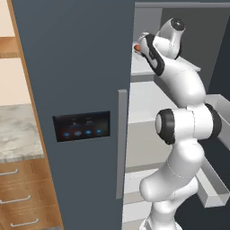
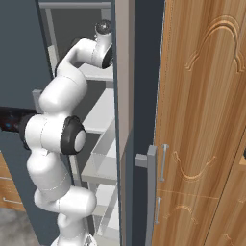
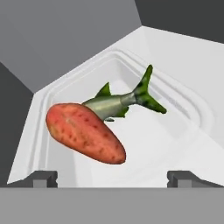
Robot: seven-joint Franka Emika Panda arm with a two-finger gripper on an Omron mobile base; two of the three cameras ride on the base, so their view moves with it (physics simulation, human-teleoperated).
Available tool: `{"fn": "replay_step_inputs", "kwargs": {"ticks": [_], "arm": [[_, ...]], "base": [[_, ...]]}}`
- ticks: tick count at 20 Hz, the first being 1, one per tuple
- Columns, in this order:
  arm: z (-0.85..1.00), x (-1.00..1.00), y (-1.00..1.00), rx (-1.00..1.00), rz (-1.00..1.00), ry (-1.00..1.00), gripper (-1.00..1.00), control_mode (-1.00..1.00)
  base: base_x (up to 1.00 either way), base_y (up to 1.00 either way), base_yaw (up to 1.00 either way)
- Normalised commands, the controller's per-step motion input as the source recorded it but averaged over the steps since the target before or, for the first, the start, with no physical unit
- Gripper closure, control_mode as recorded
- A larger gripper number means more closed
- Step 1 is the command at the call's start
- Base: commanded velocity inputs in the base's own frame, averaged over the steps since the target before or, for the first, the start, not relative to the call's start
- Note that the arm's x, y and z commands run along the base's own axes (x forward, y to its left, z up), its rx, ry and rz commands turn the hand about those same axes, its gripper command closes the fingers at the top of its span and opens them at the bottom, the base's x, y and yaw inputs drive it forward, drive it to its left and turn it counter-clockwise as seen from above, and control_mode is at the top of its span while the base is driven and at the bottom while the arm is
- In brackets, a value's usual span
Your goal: Place the tupperware containing the fish and sweet potato meal in the microwave. Close the microwave door and press the start button to reheat the meal.
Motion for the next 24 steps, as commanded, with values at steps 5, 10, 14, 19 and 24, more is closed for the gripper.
{"fn": "replay_step_inputs", "kwargs": {"ticks": [5,10,14,19,24], "arm": [[-0.17,0.3,0.0,0.0,0.0,0.01,-1.0,-1.0],[-0.15,0.23,0.0,0.0,0.0,0.04,-1.0,-1.0],[-0.13,0.25,0.0,0.0,0.0,0.01,-1.0,-1.0],[-0.18,0.17,0.0,0.0,0.0,0.01,1.0,-1.0],[0.0,-0.02,0.0,0.0,0.0,0.0,1.0,-1.0]], "base": [[0.0,0.0,0.0],[0.0,0.0,0.0],[0.0,0.0,0.0],[0.0,0.0,0.0],[0.0,0.0,0.0]]}}
